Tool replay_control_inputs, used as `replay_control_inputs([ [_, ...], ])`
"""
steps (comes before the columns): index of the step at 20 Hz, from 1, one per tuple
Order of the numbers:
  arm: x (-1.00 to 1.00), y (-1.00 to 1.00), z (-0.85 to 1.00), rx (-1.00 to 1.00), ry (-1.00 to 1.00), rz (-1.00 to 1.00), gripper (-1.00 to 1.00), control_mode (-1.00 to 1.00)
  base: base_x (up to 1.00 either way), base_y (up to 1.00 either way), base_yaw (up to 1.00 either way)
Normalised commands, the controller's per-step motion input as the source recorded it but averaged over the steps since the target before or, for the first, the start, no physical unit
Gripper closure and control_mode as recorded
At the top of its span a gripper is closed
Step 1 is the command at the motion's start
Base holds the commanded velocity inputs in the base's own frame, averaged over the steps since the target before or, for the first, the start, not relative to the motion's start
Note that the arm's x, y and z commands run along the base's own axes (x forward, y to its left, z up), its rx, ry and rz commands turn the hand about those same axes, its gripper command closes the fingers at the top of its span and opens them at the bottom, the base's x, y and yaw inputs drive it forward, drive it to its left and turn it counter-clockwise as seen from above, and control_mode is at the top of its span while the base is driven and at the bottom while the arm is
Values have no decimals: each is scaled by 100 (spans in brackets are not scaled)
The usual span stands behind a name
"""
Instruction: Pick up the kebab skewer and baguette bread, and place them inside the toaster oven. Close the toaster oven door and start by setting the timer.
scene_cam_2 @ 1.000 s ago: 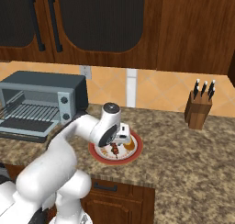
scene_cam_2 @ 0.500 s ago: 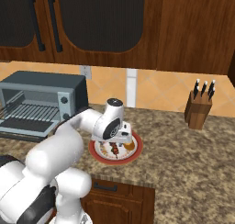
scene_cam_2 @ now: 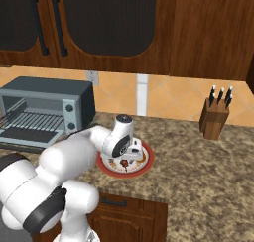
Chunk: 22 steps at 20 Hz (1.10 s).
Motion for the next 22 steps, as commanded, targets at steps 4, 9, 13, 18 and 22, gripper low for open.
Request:
replay_control_inputs([
  [4,24,-1,-14,0,1,0,-100,-100,0,0,0],
  [9,23,-6,-9,0,0,0,-100,-100,0,0,0],
  [13,12,-9,-14,0,0,0,-100,-100,0,0,0],
  [18,2,-1,-26,0,0,0,-100,-100,0,0,0],
  [22,1,0,-15,0,0,0,-100,-100,0,0,0],
])
